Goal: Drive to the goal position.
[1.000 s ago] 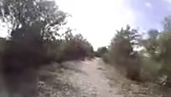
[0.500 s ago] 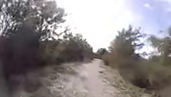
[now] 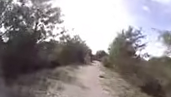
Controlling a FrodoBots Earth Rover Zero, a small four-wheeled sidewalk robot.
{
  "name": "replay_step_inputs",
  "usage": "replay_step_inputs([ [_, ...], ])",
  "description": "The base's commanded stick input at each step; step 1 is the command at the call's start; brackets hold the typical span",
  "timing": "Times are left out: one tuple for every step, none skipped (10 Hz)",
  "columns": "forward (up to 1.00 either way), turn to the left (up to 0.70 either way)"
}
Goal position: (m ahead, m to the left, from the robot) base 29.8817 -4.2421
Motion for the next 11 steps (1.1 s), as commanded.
replay_step_inputs([
  [1.00,0.00],
  [1.00,0.00],
  [1.00,0.00],
  [1.00,0.00],
  [1.00,0.00],
  [1.00,0.00],
  [1.00,0.00],
  [1.00,0.00],
  [1.00,0.00],
  [1.00,0.00],
  [1.00,0.00],
])
